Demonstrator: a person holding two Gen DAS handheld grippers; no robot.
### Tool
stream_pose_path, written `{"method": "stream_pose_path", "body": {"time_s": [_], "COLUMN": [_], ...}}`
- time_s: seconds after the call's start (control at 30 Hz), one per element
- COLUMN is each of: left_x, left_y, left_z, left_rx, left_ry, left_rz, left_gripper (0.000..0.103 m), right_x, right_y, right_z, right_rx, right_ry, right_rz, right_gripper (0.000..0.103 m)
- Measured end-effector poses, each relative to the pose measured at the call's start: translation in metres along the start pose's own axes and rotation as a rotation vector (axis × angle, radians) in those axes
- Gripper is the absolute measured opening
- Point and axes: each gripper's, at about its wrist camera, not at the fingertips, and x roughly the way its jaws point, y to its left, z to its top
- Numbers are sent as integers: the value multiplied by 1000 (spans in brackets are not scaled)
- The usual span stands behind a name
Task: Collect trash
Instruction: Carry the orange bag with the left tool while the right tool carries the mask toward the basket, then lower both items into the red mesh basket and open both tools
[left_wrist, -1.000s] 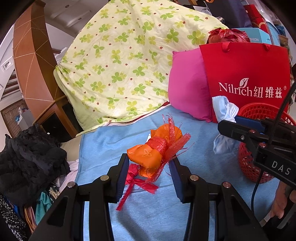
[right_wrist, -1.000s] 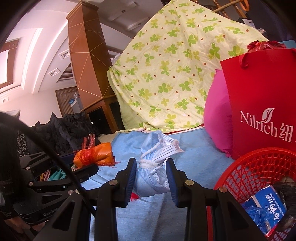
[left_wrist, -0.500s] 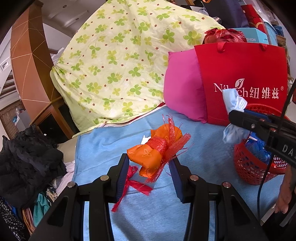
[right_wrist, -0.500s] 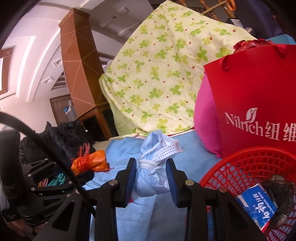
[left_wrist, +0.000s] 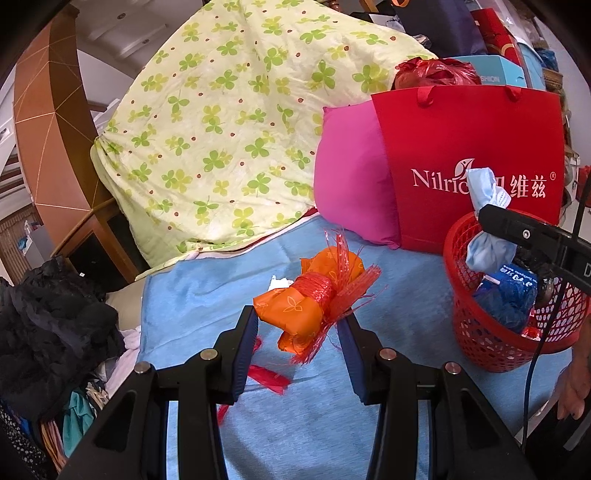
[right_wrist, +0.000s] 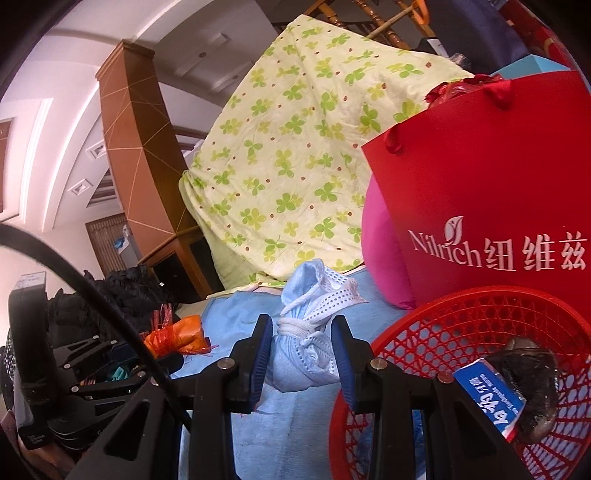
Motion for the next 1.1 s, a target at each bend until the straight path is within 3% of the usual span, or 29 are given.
{"method": "stream_pose_path", "body": {"time_s": [0.77,1.1], "left_x": [7,8], "left_y": [-24,-44], "left_z": [12,20], "left_rx": [36,15], "left_ry": [-2,-8], "left_rz": [-67,-191], "left_gripper": [46,46], "right_x": [-15,-30], "right_y": [-19,-33], "right_z": [7,7], "right_rx": [54,90], "right_ry": [-35,-59], "right_rz": [-32,-60], "right_gripper": [36,36]}}
